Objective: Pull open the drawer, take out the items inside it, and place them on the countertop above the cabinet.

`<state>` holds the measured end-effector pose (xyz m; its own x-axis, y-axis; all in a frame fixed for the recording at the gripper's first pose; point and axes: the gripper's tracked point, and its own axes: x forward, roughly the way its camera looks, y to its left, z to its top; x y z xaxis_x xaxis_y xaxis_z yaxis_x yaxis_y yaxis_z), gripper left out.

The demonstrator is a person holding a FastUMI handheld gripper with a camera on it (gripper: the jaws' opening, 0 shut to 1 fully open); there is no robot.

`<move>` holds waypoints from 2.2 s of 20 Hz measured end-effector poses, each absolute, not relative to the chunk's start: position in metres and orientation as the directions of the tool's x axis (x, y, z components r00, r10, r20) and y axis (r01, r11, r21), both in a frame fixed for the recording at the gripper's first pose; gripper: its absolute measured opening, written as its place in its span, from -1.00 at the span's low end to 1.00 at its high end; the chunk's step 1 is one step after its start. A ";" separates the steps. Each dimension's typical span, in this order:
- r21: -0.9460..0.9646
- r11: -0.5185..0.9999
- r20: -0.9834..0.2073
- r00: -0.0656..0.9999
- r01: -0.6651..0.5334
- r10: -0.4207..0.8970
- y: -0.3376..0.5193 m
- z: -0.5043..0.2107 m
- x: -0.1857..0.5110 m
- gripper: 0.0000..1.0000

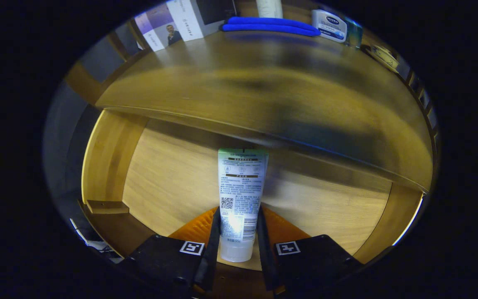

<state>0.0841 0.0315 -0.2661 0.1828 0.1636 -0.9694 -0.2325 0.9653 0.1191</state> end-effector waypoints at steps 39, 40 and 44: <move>0.275 0.961 -0.842 0.490 0.030 0.225 -0.015 -0.138 0.228 -0.04; 0.277 0.960 -0.848 0.481 0.047 0.222 -0.017 -0.143 0.233 -0.04; 0.287 0.951 -0.858 0.472 0.115 0.202 -0.024 -0.158 0.248 -0.04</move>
<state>0.2475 -0.0238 -0.1575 0.4725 0.2021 -0.8579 0.1152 0.9509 0.2874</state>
